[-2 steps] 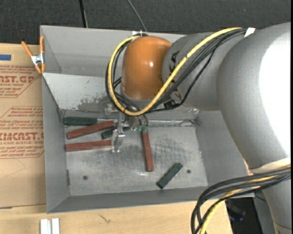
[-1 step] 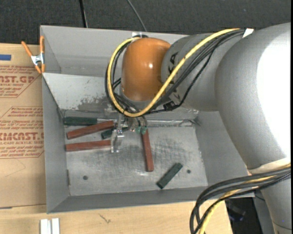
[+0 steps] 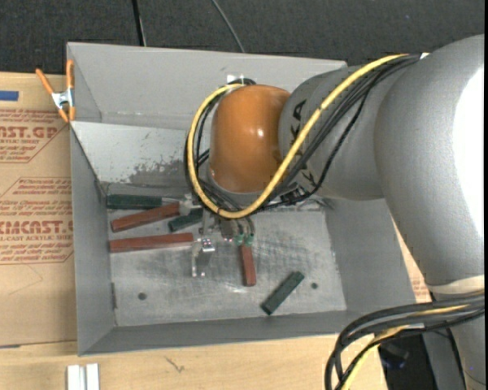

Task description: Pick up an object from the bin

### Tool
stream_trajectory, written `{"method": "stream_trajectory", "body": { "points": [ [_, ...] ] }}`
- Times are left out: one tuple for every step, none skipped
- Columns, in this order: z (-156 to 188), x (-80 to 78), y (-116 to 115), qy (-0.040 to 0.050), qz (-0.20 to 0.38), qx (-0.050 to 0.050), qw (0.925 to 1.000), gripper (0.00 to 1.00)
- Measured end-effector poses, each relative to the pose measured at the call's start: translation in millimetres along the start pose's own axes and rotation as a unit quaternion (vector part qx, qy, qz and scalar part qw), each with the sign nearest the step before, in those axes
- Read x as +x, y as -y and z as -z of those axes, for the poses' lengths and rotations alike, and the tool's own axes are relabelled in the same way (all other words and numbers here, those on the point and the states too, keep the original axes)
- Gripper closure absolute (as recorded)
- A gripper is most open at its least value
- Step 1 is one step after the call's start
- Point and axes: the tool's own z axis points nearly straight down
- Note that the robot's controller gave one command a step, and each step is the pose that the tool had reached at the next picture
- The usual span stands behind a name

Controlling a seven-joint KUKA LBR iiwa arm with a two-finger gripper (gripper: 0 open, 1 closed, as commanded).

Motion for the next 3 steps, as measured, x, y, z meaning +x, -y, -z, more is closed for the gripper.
{"method": "stream_trajectory", "body": {
  "points": [
    [-54.9,-29.9,-8.5,0.0151,-0.028,-0.004,0.9995,1.00],
    [-54.9,-29.9,-8.4,0.0151,-0.028,-0.004,0.9995,1.00],
    [-12.8,-22.2,-8.8,0.0007,0.022,0.000,0.9998,1.00]
  ]
}}
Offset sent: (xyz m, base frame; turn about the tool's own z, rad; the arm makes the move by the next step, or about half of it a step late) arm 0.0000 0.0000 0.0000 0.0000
